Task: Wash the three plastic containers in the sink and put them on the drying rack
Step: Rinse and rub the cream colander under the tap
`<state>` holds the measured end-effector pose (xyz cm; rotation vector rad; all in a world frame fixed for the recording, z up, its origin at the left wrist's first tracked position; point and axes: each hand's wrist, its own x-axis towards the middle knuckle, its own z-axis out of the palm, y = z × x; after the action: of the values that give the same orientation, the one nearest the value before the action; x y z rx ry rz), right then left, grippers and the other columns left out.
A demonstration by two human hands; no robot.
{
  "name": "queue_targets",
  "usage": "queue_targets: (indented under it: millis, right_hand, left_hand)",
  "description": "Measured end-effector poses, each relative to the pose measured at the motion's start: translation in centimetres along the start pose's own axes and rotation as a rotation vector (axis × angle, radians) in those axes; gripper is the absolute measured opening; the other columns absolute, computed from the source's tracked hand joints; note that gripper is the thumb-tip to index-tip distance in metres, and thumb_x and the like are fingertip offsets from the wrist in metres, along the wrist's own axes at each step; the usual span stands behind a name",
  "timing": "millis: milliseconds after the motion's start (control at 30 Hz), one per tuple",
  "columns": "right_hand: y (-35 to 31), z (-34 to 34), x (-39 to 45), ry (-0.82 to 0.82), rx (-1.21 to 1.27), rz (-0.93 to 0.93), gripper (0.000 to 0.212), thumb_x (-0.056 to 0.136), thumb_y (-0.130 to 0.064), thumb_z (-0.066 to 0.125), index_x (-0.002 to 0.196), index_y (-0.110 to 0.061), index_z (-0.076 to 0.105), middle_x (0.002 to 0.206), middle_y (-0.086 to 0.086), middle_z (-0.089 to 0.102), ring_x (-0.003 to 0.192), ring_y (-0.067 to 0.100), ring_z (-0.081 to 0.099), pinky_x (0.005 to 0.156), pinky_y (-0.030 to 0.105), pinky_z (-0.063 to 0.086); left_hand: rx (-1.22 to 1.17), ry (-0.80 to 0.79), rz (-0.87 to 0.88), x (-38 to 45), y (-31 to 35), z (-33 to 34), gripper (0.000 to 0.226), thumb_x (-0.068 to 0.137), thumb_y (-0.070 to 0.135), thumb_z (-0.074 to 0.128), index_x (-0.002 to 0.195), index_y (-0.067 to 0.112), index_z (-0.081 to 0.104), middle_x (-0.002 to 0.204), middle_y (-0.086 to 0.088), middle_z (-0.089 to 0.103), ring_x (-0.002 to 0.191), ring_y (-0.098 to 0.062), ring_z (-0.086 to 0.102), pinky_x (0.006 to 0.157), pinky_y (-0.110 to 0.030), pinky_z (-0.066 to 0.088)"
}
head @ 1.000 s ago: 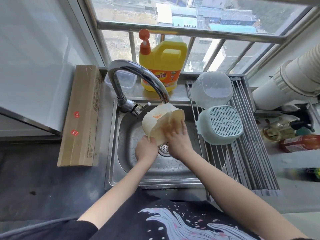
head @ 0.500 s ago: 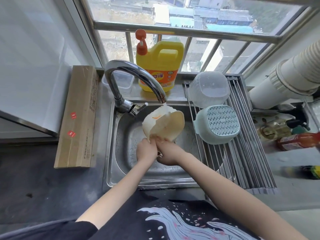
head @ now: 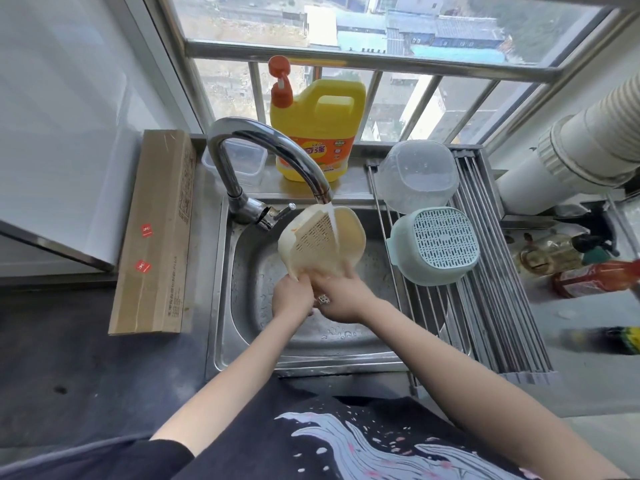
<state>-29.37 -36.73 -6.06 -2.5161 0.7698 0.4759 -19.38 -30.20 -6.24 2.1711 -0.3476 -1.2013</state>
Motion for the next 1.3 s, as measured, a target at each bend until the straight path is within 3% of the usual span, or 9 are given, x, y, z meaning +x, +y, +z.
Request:
queue_targets:
  millis: [133,200,367,467,533,767,933,1167,1300]
  right_hand:
    - [1.4,-1.9,-0.5,-0.084,-0.542,0.228,0.071,0.094,-0.031,0.042,0.15,0.0,0.009,0.158,0.017,0.012,0.148,0.027,-0.005,0.114,0.042,-0.017]
    - [0.2,-1.3,-0.2,-0.129,-0.55,0.306,0.078,0.093,-0.032,0.044,0.148,0.005,0.004,0.157,0.022,0.005,0.146,0.034,-0.008,0.112,0.048,-0.018]
    - [-1.3,-0.3,-0.1,-0.111,-0.437,0.249,0.063,0.091,-0.016,0.049,0.144,0.007,0.024,0.15,0.026,0.028,0.142,0.04,0.018,0.116,0.052,-0.006]
    - [-1.1,-1.1,-0.9,-0.066,-0.431,0.089,0.03,0.086,-0.002,0.048,0.112,-0.007,0.063,0.106,0.009,0.065,0.115,0.029,0.055,0.112,0.053,-0.014]
    - [-0.9,-1.6,-1.4,-0.021,-0.422,0.065,0.029,0.084,0.004,0.044,0.097,-0.009,0.066,0.083,0.003,0.062,0.1,0.027,0.062,0.105,0.053,-0.022]
    - [-1.5,-2.4,-1.6,-0.033,-0.383,0.087,0.03,0.089,-0.004,0.048,0.115,-0.013,0.06,0.11,0.004,0.068,0.111,0.024,0.059,0.118,0.051,0.002]
    - [-1.5,-1.9,-1.6,-0.062,-0.421,0.078,0.034,0.091,-0.004,0.047,0.123,-0.012,0.056,0.11,0.004,0.068,0.107,0.025,0.063,0.11,0.042,0.024]
    - [-1.7,-2.7,-0.8,-0.08,-0.447,0.049,0.027,0.087,0.0,0.052,0.106,-0.013,0.065,0.1,0.003,0.07,0.099,0.024,0.063,0.102,0.042,0.034]
    - [0.8,-2.4,-1.9,-0.058,-0.59,-0.041,0.033,0.08,0.009,0.049,0.098,-0.009,0.071,0.088,0.005,0.072,0.088,0.025,0.066,0.116,0.052,0.015]
  left_hand:
    - [0.118,-0.031,-0.015,0.6,-0.9,-0.4,0.043,0.08,0.033,0.034,0.1,0.003,0.059,0.097,-0.023,0.067,0.086,-0.039,0.065,0.075,-0.041,0.056]
    - [0.059,-0.095,-0.017,0.2,-0.6,-0.1,0.032,0.087,0.023,0.037,0.102,0.004,0.058,0.092,-0.02,0.063,0.073,-0.031,0.057,0.058,-0.029,0.047]
    - [-0.228,-0.153,-0.203,-0.2,-0.4,0.4,0.02,0.092,0.01,0.033,0.076,0.014,0.045,0.064,-0.005,0.045,0.042,-0.011,0.038,0.037,-0.013,0.028]
    - [-0.41,-0.197,-0.297,0.2,-0.4,0.8,0.018,0.091,0.006,0.033,0.078,0.01,0.046,0.06,-0.008,0.044,0.028,-0.005,0.035,0.032,-0.01,0.027]
    - [-0.5,-0.226,-0.325,0.1,0.0,1.3,0.017,0.09,0.005,0.033,0.08,0.008,0.047,0.061,-0.009,0.046,0.027,-0.005,0.037,0.032,-0.011,0.029]
    - [-0.556,-0.321,-0.337,-0.7,0.7,1.6,0.02,0.091,0.014,0.043,0.072,0.012,0.051,0.045,0.001,0.045,0.043,-0.008,0.037,0.036,-0.015,0.031]
    - [-0.406,-0.417,-0.431,-0.2,0.2,0.0,0.048,0.09,0.055,0.043,0.079,0.011,0.057,0.059,-0.002,0.061,0.036,-0.007,0.033,0.033,-0.011,0.026]
    - [-0.123,-0.101,-0.175,0.5,1.0,-1.5,0.061,0.081,0.063,0.052,0.075,0.004,0.064,0.06,-0.006,0.063,0.034,-0.011,0.047,0.037,-0.016,0.035]
    - [0.248,0.179,0.108,2.3,0.8,-4.0,0.062,0.077,0.071,0.049,0.087,0.01,0.059,0.08,-0.007,0.064,0.07,-0.025,0.063,0.057,-0.029,0.047]
